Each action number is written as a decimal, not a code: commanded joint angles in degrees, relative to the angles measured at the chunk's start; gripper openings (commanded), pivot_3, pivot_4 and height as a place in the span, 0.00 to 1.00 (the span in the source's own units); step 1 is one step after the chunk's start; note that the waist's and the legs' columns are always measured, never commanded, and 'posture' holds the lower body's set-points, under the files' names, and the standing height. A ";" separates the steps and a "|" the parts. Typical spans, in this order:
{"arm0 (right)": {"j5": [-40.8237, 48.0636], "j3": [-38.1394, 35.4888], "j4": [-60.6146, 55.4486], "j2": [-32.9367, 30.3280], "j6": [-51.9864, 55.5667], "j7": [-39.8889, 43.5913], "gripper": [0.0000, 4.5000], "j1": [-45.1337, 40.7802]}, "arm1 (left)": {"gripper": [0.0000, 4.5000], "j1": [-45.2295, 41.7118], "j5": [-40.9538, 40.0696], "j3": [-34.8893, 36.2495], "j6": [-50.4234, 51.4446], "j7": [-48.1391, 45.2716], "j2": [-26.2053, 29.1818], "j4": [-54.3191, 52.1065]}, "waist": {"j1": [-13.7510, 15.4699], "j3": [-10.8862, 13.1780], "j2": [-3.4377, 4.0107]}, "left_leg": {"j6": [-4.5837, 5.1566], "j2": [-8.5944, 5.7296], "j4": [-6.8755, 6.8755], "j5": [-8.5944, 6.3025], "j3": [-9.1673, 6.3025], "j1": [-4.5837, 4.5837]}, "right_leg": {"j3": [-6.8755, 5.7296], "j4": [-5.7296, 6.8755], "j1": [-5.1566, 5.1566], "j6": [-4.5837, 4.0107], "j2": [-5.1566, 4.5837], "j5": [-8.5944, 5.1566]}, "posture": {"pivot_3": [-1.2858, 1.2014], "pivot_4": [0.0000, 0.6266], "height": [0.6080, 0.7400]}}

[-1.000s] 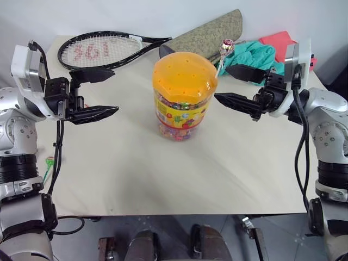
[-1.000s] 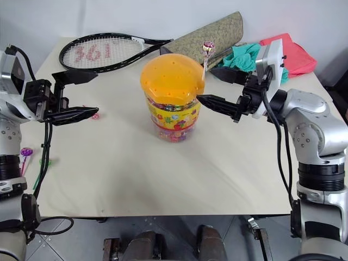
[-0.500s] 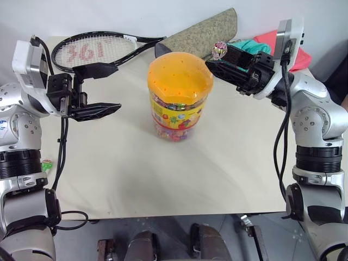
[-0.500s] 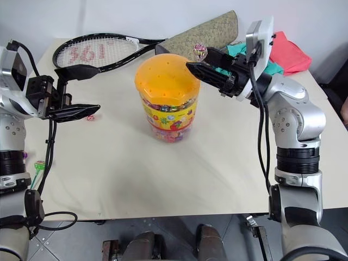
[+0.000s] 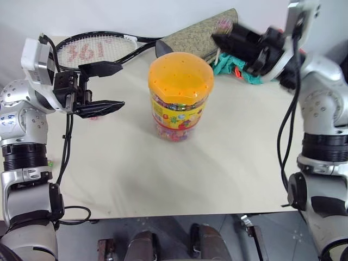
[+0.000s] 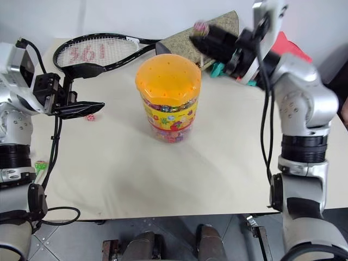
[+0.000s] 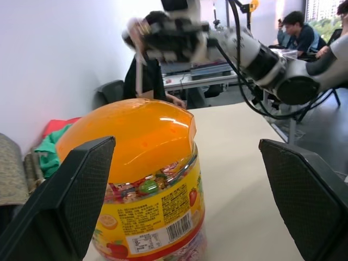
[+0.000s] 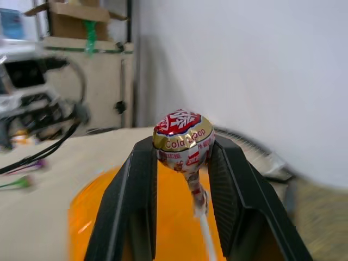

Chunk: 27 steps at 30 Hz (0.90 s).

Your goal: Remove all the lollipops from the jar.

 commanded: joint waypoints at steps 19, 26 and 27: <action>-8.51 3.41 -2.69 -26.97 34.57 -10.79 0.21 23.34 | 1.00 -2.43 0.96 -3.09 -0.11 -4.96 1.24 2.77 | 0.13 -0.04 -0.06 | 0.06 -0.08 -0.05 -0.03 0.18 -0.04 | 0.05 -0.10 -0.03 0.01 -0.13 0.00 | 0.52 0.24 1.00; -13.42 3.49 7.46 -17.96 29.20 -15.85 0.21 27.18 | 1.00 -1.04 1.10 -3.54 0.82 -4.35 3.10 1.37 | 0.03 -0.03 0.00 | 0.06 -0.07 -0.05 -0.03 0.17 -0.02 | 0.03 -0.10 -0.03 0.00 -0.12 0.00 | 0.52 0.24 1.00; -13.83 3.35 8.15 -17.25 28.74 -16.01 0.21 27.24 | 1.00 -0.66 1.17 -3.57 1.08 -3.99 3.37 0.88 | 0.01 -0.03 0.01 | 0.06 -0.06 -0.05 -0.03 0.17 -0.02 | 0.03 -0.10 -0.03 0.01 -0.12 0.00 | 0.52 0.24 1.00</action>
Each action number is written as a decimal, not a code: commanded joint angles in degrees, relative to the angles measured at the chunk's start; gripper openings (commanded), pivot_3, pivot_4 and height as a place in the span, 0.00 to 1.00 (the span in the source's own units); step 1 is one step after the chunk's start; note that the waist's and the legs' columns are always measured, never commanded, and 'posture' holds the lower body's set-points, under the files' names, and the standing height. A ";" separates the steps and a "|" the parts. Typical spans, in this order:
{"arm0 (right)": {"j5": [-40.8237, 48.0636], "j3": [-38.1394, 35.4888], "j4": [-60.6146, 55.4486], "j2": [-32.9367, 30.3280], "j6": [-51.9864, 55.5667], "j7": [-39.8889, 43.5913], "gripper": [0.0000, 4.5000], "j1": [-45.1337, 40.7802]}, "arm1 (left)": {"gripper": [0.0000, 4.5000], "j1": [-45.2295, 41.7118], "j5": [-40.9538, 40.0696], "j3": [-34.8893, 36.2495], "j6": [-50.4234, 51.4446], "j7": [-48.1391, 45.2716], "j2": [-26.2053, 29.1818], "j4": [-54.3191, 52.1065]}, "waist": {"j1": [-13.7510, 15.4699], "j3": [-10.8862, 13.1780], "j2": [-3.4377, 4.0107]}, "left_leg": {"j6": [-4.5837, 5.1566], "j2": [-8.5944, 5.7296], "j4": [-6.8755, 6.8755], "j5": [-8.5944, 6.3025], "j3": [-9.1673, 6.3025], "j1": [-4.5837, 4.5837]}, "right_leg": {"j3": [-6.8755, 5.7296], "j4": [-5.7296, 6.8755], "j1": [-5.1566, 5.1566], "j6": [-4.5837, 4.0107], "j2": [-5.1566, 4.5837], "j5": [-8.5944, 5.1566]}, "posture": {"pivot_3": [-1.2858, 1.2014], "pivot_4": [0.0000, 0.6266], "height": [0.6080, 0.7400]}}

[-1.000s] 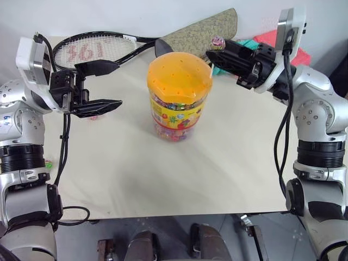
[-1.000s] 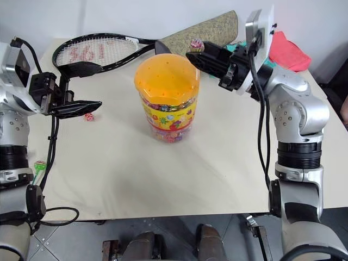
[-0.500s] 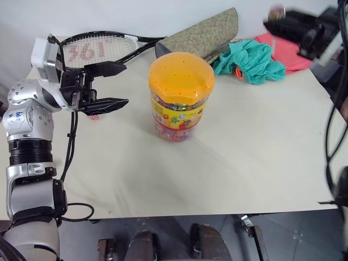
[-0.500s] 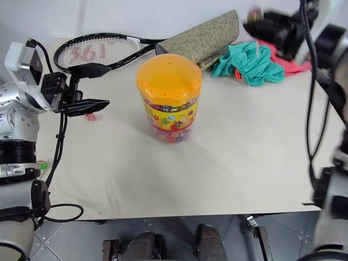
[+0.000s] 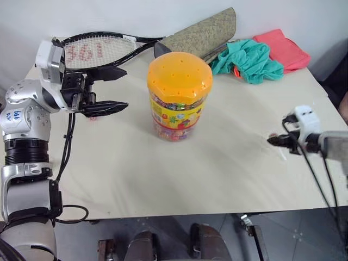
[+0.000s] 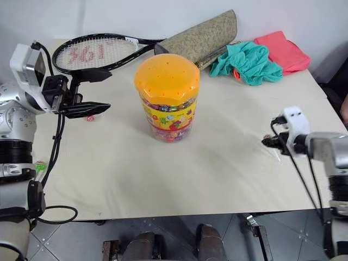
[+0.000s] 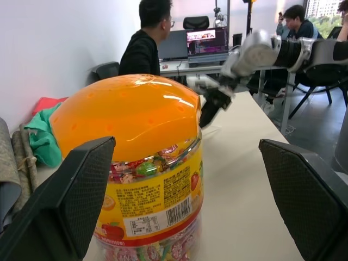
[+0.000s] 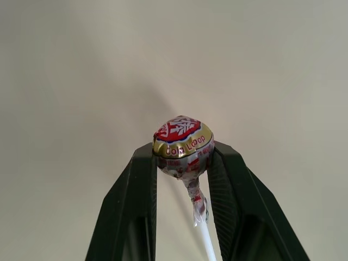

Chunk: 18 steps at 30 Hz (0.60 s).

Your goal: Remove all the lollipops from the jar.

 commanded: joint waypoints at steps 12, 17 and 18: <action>0.96 -8.08 -8.33 -2.51 -2.76 2.57 0.99 2.87 | 1.00 7.06 -1.26 2.54 4.69 0.08 4.88 -8.71 | 0.19 0.00 0.02 | 0.00 0.00 0.04 0.00 -0.07 -0.02 | 0.00 0.00 0.03 0.00 -0.01 0.00 | 0.52 0.24 1.00; 2.40 -11.60 -12.20 -4.54 -5.48 5.29 0.99 2.65 | 1.00 8.87 2.28 2.02 5.76 4.60 6.24 -7.29 | 0.20 0.00 0.02 | 0.00 0.00 0.03 0.00 -0.07 0.00 | 0.00 0.00 0.04 0.00 -0.01 0.00 | 0.52 0.24 1.00; 3.14 -11.79 -13.40 -4.75 -6.05 6.60 0.99 2.73 | 1.00 9.41 2.22 2.15 6.14 4.81 6.31 -7.47 | 0.20 0.00 0.02 | 0.00 0.00 0.03 0.00 -0.07 0.00 | 0.00 0.00 0.04 0.00 -0.01 0.00 | 0.52 0.24 1.00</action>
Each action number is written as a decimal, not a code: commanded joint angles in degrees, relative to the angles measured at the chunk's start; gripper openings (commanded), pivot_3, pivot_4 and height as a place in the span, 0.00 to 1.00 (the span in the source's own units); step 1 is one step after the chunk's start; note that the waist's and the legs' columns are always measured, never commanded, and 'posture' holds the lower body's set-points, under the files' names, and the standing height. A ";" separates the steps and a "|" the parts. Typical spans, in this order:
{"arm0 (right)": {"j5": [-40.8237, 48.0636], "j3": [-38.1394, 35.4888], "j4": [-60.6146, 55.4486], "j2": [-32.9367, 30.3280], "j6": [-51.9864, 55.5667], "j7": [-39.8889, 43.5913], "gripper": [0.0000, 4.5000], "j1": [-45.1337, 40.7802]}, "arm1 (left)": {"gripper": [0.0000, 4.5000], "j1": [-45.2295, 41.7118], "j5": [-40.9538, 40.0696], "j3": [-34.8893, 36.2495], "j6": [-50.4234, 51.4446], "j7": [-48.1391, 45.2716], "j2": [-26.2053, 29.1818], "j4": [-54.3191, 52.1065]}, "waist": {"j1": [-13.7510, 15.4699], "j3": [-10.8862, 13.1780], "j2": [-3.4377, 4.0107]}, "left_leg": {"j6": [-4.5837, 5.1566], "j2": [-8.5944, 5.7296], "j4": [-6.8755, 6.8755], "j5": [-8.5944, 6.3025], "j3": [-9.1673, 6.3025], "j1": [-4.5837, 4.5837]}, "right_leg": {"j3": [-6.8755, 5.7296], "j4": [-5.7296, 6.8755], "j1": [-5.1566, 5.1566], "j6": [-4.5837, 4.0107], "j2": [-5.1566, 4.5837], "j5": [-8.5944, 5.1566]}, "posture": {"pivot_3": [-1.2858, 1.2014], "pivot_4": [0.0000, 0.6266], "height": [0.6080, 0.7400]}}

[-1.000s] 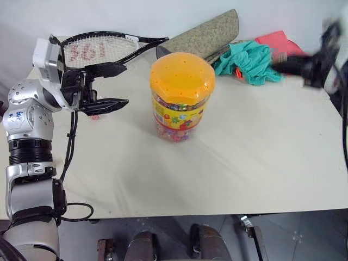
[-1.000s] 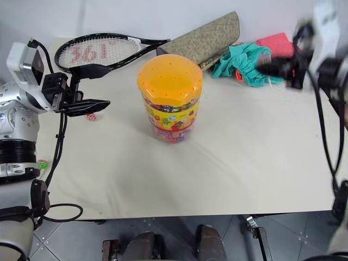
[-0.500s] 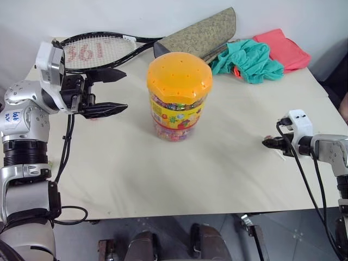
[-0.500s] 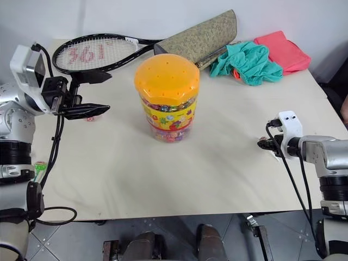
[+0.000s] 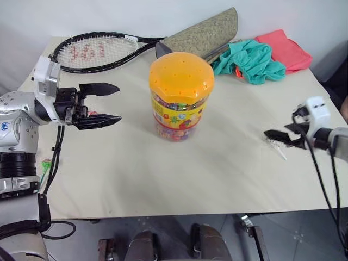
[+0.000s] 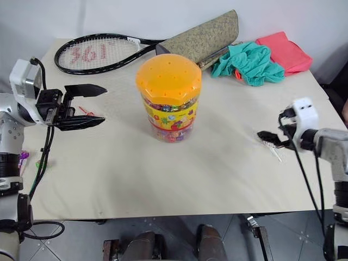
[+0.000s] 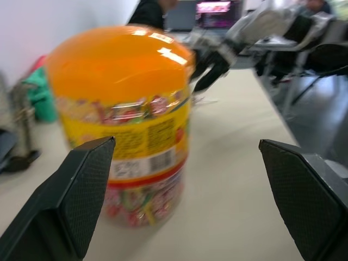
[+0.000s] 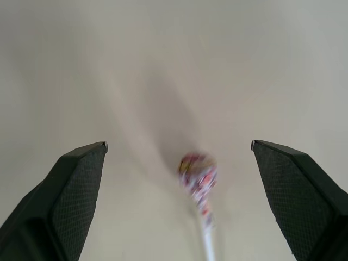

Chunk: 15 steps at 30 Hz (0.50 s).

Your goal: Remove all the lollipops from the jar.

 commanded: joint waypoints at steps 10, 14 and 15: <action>10.47 3.35 -25.81 3.14 -11.77 16.76 0.99 12.95 | 1.00 10.52 2.83 3.18 0.26 11.36 -1.10 -3.24 | 0.50 0.00 -0.01 | 0.00 -0.01 -0.02 0.00 -0.05 0.05 | -0.02 -0.02 0.07 0.00 0.00 0.00 | 0.52 0.24 1.00; 6.26 8.54 -27.05 5.96 -20.67 18.57 0.99 20.48 | 1.00 14.52 2.70 3.79 2.60 13.24 -0.99 -4.80 | 1.37 0.00 -0.01 | 0.00 -0.02 0.05 0.00 -0.02 0.02 | -0.01 -0.03 0.06 0.01 0.00 0.00 | 0.52 0.24 1.00; 3.34 10.42 -25.37 7.75 -25.20 17.84 0.99 22.24 | 1.00 16.70 2.88 4.54 1.76 14.00 -1.37 -5.50 | 1.45 0.00 -0.01 | 0.00 -0.02 0.07 0.00 -0.02 0.04 | 0.00 -0.02 0.09 0.01 0.00 0.00 | 0.52 0.24 1.00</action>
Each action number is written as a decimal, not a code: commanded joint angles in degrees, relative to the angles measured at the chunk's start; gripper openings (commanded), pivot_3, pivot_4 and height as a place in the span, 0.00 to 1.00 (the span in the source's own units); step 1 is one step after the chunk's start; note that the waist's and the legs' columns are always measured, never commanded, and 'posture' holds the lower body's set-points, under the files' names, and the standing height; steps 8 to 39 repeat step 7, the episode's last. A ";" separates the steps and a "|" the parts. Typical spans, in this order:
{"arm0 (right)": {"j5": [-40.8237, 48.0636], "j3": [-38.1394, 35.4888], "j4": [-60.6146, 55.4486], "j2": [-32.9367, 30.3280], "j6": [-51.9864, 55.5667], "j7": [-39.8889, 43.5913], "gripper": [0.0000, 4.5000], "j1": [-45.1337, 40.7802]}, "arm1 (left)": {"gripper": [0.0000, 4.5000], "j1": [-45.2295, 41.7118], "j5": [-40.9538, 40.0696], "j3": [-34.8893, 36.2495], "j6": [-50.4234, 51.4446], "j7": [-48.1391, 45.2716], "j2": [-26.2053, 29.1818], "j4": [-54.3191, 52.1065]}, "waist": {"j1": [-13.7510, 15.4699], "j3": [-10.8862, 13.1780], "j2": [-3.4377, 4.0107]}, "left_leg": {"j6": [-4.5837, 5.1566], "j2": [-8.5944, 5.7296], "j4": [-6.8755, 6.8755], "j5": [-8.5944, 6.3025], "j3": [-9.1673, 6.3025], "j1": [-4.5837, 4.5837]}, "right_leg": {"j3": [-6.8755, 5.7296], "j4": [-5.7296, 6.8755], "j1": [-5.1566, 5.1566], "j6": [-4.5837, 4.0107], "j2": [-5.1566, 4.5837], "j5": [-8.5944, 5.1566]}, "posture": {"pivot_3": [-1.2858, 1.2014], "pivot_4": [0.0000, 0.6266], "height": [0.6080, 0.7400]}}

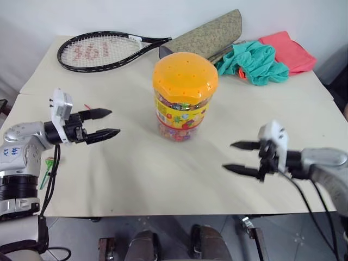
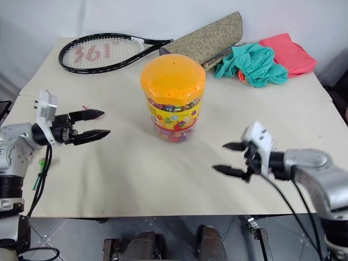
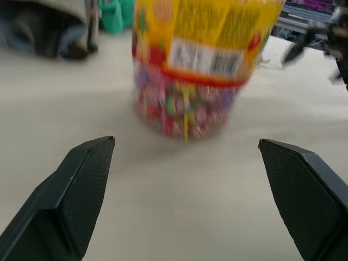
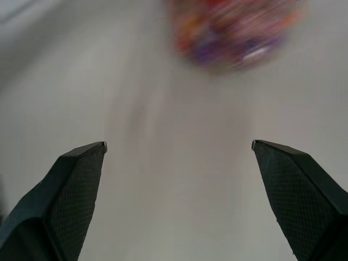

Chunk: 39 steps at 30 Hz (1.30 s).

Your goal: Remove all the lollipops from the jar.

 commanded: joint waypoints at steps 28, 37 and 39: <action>-11.51 5.08 4.81 8.53 -17.91 -5.40 0.99 5.46 | 1.00 11.42 -2.55 6.74 -2.78 4.88 -2.70 -10.65 | 0.01 -0.01 -0.02 | 0.00 0.02 0.04 0.00 0.01 0.06 | 0.02 0.01 0.05 0.01 -0.01 0.00 | 0.52 0.24 1.00; -11.51 5.08 4.81 8.53 -17.91 -5.40 0.99 5.46 | 1.00 11.42 -2.55 6.74 -2.78 4.88 -2.70 -10.65 | 0.01 -0.01 -0.02 | 0.00 0.02 0.04 0.00 0.01 0.06 | 0.02 0.01 0.05 0.01 -0.01 0.00 | 0.52 0.24 1.00; -11.51 5.08 4.81 8.53 -17.91 -5.40 0.99 5.46 | 1.00 11.42 -2.55 6.74 -2.78 4.88 -2.70 -10.65 | 0.01 -0.01 -0.02 | 0.00 0.02 0.04 0.00 0.01 0.06 | 0.02 0.01 0.05 0.01 -0.01 0.00 | 0.52 0.24 1.00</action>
